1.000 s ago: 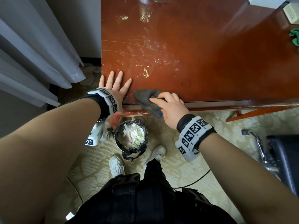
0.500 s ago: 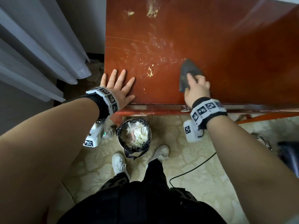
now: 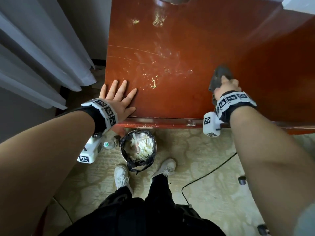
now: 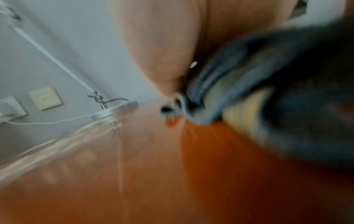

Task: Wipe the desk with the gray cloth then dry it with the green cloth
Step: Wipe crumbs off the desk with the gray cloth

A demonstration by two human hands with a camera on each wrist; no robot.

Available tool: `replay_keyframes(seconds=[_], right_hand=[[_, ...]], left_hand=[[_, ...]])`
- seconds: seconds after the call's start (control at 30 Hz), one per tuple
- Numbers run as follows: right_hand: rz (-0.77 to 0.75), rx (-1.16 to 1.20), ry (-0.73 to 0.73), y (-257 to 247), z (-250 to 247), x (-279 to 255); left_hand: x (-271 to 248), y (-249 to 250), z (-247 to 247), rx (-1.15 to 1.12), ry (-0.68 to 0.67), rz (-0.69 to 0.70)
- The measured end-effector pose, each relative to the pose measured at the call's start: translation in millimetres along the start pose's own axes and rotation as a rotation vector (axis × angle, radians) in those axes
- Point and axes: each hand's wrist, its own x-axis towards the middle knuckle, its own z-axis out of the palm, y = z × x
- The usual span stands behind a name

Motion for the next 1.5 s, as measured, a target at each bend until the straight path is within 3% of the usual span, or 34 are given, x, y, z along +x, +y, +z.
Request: replay_keyframes(seconds=[0.07,0.17,0.23,0.3,0.37,0.43,0.5,0.57,0.63,0.67,0.73,0.8,0.9,1.0,1.1,1.2,1.3,1.37,1.43,1.5], right_hand=[[-0.041,-0.064,-0.047,-7.3,10.8,2.3],[-0.499,-0.098,-0.070,-20.0,30.9,-37.3],[-0.821,-0.149,-0.200,-26.1,39.6,-76.6],[-0.974,-0.175,-0.390,-26.3,42.5,-101.6],[-0.946,-0.092,-0.419,-22.2,26.7,-102.9],[-0.795,0.063,-0.241,-14.8,3.3,-85.8],[-0.550,0.132,0.009,-2.4,-21.2,-55.9],[-0.250,0.117,0.156,12.6,-39.5,-20.2],[0.021,0.128,0.094,24.7,-44.6,7.4],[0.082,0.121,0.007,26.2,-40.9,17.7],[0.074,0.015,-0.091,20.1,-25.1,32.0],[0.003,-0.093,-0.068,0.7,-12.0,35.3],[-0.420,-0.155,-0.063,-33.9,4.4,16.7],[-0.948,-0.203,-0.234,-46.7,26.9,-28.9],[-1.134,-0.175,-0.459,-38.4,27.2,-36.8],[-1.074,0.029,-0.364,-33.2,-0.3,-2.6],[-0.726,0.030,-0.108,-39.8,-18.3,35.0],[-0.539,-0.046,-0.071,-52.2,-10.5,45.7],[-0.497,-0.092,-0.077,-65.6,2.9,41.9],[-0.584,-0.128,-0.092,-74.5,13.9,28.3]], left_hand=[[0.0,0.4,-1.9,-0.004,-0.008,-0.007],[-0.3,2.1,-2.1,-0.010,-0.008,-0.010],[-0.9,1.9,-1.4,-0.018,-0.005,-0.010],[-1.3,1.7,-0.8,-0.027,-0.009,-0.013],[-1.3,1.8,-2.7,-0.018,-0.017,-0.015],[-0.8,2.0,-5.2,-0.004,-0.040,-0.020],[-0.7,2.2,-5.9,-0.001,-0.050,-0.019],[0.0,2.4,-6.2,0.003,-0.053,-0.020],[0.7,4.3,-6.6,-0.006,-0.059,-0.038],[2.3,5.5,-6.9,-0.012,-0.060,-0.055],[5.9,7.3,-7.5,-0.041,-0.066,-0.091],[8.9,10.8,-10.1,-0.075,-0.079,-0.128],[13.5,12.2,-14.7,-0.108,-0.097,-0.169],[15.7,14.7,-17.9,-0.158,-0.101,-0.209],[19.1,16.8,-20.2,-0.182,-0.094,-0.241],[18.4,18.2,-22.3,-0.196,-0.097,-0.255],[17.3,18.5,-22.3,-0.206,-0.078,-0.253],[16.6,18.7,-21.8,-0.207,-0.067,-0.249],[15.3,17.0,-20.8,-0.203,-0.072,-0.238],[13.7,12.5,-19.2,-0.202,-0.087,-0.212]])
